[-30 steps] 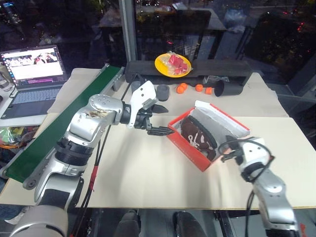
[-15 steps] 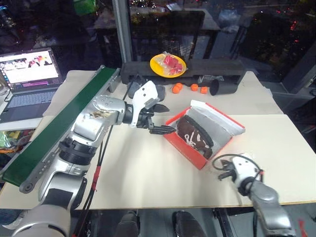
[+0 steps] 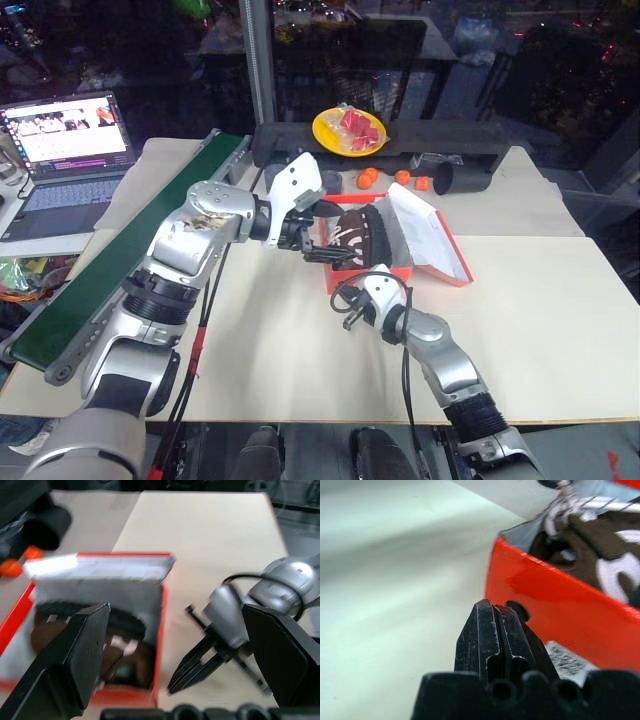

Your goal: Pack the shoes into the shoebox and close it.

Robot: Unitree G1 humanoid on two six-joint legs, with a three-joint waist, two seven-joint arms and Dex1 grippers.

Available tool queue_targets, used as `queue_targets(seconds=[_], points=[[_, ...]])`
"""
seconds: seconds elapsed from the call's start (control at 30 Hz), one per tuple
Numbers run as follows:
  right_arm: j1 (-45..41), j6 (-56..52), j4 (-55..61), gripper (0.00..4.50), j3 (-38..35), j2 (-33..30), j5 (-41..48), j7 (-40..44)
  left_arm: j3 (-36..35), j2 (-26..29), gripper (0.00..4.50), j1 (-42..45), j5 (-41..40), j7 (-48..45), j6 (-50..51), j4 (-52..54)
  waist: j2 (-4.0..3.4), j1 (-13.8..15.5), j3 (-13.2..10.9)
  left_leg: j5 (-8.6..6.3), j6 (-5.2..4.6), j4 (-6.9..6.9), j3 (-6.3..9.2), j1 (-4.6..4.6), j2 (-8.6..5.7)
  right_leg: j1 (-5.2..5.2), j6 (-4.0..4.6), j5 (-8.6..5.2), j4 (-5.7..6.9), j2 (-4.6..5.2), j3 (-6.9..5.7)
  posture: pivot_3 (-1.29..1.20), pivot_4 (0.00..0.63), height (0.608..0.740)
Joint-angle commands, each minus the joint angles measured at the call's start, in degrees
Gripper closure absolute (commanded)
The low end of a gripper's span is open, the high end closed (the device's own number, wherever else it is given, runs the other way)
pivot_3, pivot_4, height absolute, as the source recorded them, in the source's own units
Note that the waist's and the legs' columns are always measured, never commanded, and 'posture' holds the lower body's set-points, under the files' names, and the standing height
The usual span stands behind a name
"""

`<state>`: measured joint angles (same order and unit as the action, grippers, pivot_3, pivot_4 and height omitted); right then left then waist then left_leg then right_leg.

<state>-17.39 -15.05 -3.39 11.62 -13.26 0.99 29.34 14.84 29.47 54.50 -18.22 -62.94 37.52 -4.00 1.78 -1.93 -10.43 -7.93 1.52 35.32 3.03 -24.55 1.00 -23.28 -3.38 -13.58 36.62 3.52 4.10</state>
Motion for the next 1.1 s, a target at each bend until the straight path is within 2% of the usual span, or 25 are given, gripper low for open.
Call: queue_targets(seconds=[0.03,0.17,0.3,0.4,0.57,0.77,0.87,1.1], points=[[5.4,-4.9,6.2,4.43,-3.4,-4.3,0.2,-0.6,-1.1,-0.1,0.0,1.4,0.1,-0.2,-1.3,0.8,0.0,0.3,0.0,0.0,0.0,0.0,0.0,0.01,-0.01,0.0,-0.02,-0.02,0.04,0.01,0.0,0.0,0.15,0.74],[12.3,-6.6,9.3,4.43,-10.1,-6.5,2.2,-3.6,-1.2,-0.3,0.0,1.2,0.2,-0.4,-1.4,0.4,0.0,0.3,0.0,0.0,0.0,0.0,-0.02,0.05,0.0,-0.01,0.03,-0.06,0.1,-0.01,0.01,0.0,0.15,0.74],[12.4,-4.3,6.9,4.43,-17.3,-4.1,6.2,-7.0,-1.2,-0.8,0.0,1.1,0.0,-0.3,-1.1,0.3,0.0,-0.7,0.0,0.0,0.0,0.0,-0.07,0.17,0.04,0.03,0.06,-0.1,0.15,-0.03,0.07,0.0,0.15,0.74],[10.2,-2.1,2.9,4.43,-18.5,-3.6,6.2,-8.0,-1.0,-1.1,0.0,1.2,0.1,-0.4,-1.2,0.1,0.0,-0.8,0.0,0.0,0.0,0.0,-0.06,0.26,0.07,0.07,0.08,-0.11,0.18,-0.06,0.07,0.0,0.15,0.74],[0.4,3.0,-10.7,4.43,-20.7,-2.0,5.9,-11.8,-0.9,-1.5,0.0,2.0,0.3,-0.6,-1.3,-0.5,-0.01,-0.9,0.0,0.01,0.0,0.0,-0.09,0.25,0.04,0.07,0.09,-0.11,0.19,-0.05,0.11,0.0,0.15,0.74],[-6.3,8.0,-20.6,4.43,-20.3,-1.8,3.7,-15.5,-1.6,-0.5,0.0,1.4,0.0,-0.2,0.2,1.6,-0.02,-0.7,0.0,0.0,-0.01,-0.13,-0.05,0.2,0.01,0.03,0.13,-0.12,0.17,-0.04,0.08,0.0,0.15,0.74],[-9.6,10.8,-24.1,4.43,-19.7,-1.7,2.7,-17.3,-1.9,0.0,0.0,0.8,-0.3,0.2,1.0,2.5,-0.03,-0.7,0.0,0.0,-0.01,-0.12,-0.05,0.19,0.0,0.01,0.32,0.0,0.17,-0.02,0.09,0.0,0.15,0.74],[-12.5,18.2,-26.7,4.43,-20.9,-2.7,2.3,-19.8,-2.2,0.5,0.0,0.1,-0.7,0.9,2.1,3.9,-0.03,-0.9,0.0,0.0,-0.01,-0.15,-0.05,0.24,0.01,0.03,0.09,-0.15,0.19,-0.04,0.09,0.0,0.15,0.74]])
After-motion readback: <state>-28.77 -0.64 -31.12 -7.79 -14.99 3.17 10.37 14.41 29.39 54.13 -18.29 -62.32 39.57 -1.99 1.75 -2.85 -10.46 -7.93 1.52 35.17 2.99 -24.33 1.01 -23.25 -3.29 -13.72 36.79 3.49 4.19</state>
